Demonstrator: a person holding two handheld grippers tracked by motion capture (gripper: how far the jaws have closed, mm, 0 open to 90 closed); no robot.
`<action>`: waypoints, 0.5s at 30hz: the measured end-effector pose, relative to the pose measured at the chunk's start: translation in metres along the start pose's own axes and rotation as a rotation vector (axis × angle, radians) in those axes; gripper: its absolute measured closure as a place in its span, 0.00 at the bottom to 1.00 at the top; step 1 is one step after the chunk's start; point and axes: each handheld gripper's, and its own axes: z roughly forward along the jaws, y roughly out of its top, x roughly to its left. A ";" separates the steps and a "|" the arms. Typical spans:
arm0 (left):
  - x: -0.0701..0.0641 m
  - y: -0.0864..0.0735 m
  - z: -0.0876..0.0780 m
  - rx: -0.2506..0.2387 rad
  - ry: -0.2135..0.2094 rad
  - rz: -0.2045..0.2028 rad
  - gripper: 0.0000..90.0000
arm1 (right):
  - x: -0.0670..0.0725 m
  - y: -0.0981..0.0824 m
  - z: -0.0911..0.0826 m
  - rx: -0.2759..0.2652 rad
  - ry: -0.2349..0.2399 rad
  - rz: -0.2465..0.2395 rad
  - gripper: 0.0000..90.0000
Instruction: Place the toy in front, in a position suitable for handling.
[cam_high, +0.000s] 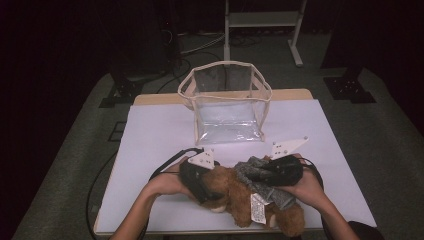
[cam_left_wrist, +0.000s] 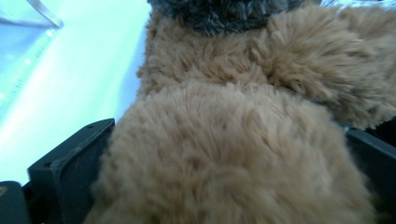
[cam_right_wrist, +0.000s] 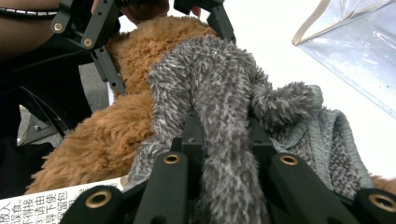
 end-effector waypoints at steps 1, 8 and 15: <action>0.001 0.002 0.002 0.013 -0.002 0.004 0.00 | -0.001 0.000 0.000 0.000 0.000 0.000 0.83; 0.006 0.011 0.017 0.091 0.004 0.029 0.14 | -0.009 0.001 0.002 0.000 0.010 0.022 0.82; 0.016 0.014 0.004 0.044 0.092 0.044 0.42 | -0.035 0.013 0.001 -0.006 0.038 0.076 0.82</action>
